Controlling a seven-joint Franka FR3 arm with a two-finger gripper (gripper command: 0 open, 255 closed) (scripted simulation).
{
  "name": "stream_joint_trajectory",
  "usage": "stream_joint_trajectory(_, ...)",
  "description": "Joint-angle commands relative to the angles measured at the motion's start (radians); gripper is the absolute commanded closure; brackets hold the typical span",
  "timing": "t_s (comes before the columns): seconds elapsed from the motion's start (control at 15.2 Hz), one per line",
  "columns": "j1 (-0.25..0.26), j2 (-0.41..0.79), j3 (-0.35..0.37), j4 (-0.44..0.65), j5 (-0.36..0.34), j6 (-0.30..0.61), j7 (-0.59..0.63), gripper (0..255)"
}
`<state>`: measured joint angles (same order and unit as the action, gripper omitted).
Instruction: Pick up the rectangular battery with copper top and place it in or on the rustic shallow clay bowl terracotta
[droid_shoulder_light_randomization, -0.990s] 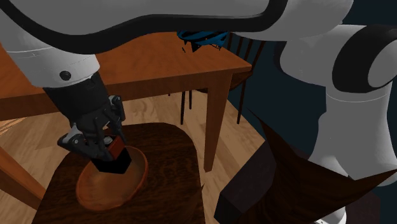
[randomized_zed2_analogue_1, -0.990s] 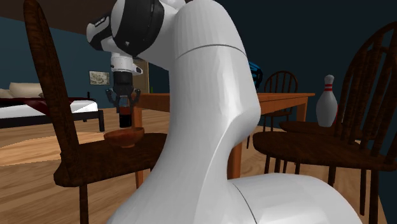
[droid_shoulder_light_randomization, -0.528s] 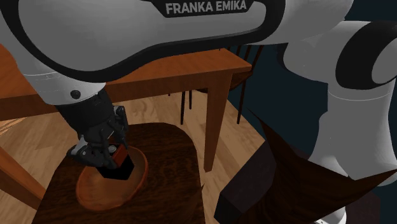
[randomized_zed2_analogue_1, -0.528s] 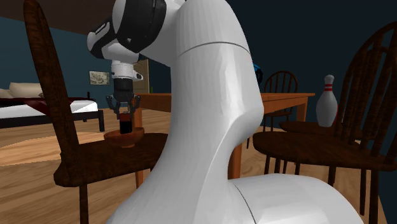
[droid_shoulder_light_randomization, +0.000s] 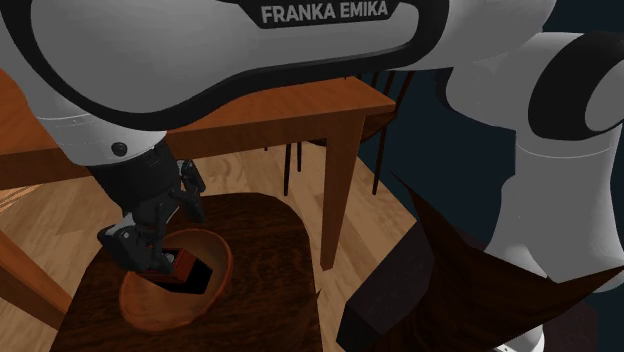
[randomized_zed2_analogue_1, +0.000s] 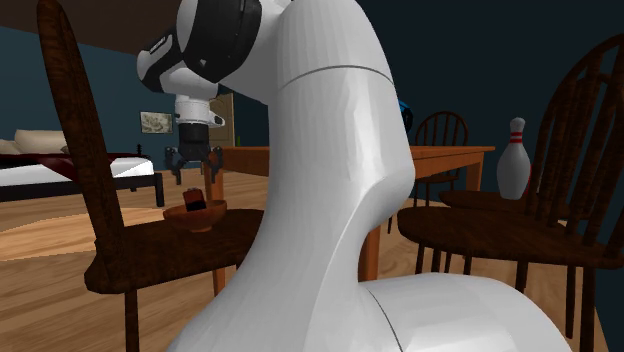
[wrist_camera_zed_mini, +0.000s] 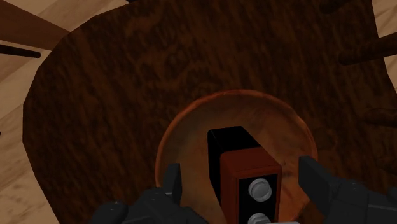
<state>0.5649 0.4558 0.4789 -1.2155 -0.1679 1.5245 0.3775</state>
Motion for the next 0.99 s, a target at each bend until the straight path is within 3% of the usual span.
stream_joint_trajectory(0.0,0.0,0.0,0.0,0.0,0.0,0.0,0.0,0)
stream_joint_trajectory(0.13,0.0,0.0,0.0,0.0,0.0,0.0,0.0,0)
stream_joint_trajectory(0.4,0.059,0.086,-0.007,0.269,-0.034,-0.182,0.0,0)
stream_joint_trajectory(0.92,0.06,0.087,-0.007,0.269,-0.034,-0.182,0.0,0)
